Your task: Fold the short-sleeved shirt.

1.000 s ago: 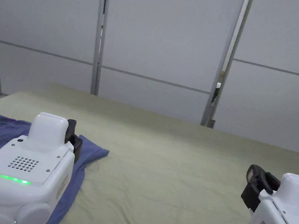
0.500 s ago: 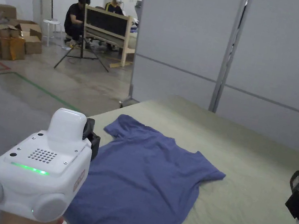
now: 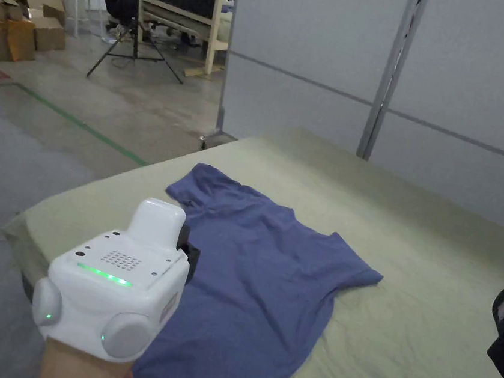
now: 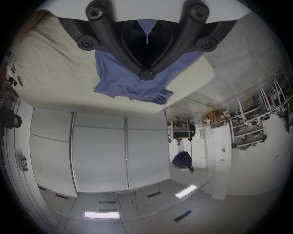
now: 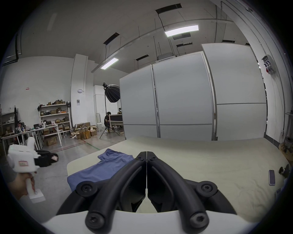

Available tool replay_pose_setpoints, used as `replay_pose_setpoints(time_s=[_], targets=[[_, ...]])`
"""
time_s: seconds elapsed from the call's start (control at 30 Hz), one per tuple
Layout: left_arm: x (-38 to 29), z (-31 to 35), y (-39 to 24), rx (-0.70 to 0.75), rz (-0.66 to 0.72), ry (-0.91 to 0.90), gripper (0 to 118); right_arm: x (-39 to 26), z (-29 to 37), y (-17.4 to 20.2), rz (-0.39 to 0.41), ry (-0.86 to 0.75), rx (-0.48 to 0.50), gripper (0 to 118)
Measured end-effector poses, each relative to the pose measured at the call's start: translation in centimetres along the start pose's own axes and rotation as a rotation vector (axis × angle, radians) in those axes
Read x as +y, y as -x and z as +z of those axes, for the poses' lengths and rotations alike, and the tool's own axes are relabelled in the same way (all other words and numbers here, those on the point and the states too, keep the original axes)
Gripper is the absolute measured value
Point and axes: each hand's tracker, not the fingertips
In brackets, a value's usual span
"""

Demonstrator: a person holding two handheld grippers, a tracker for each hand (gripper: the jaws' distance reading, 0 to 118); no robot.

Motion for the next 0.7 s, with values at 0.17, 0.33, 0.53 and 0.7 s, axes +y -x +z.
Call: replay_pose_setpoints(time_s=[0.17, 0.33, 0.53, 0.7], targets=[[-0.1, -9.1, -5.0, -0.123, -0.036, 0.147, 0, -1.4, -1.7, -2.4, 0.028, 0.052, -0.02, 3], [-1.6, -19.4, -9.7, -0.18, -0.054, 0.37, 0, -3.0, -3.5, -4.4, 0.013, 0.113, -0.045, 3], [-6.1, -28.3, -13.6, -0.277, -0.12, 0.661, 118, -4.8, -5.4, -6.1, 0.012, 0.175, -0.096, 3], [-7.5, -29.5, -14.6, -0.236, -0.122, 0.754, 118, -5.6, -6.7, -6.7, -0.021, 0.217, -0.134, 3]])
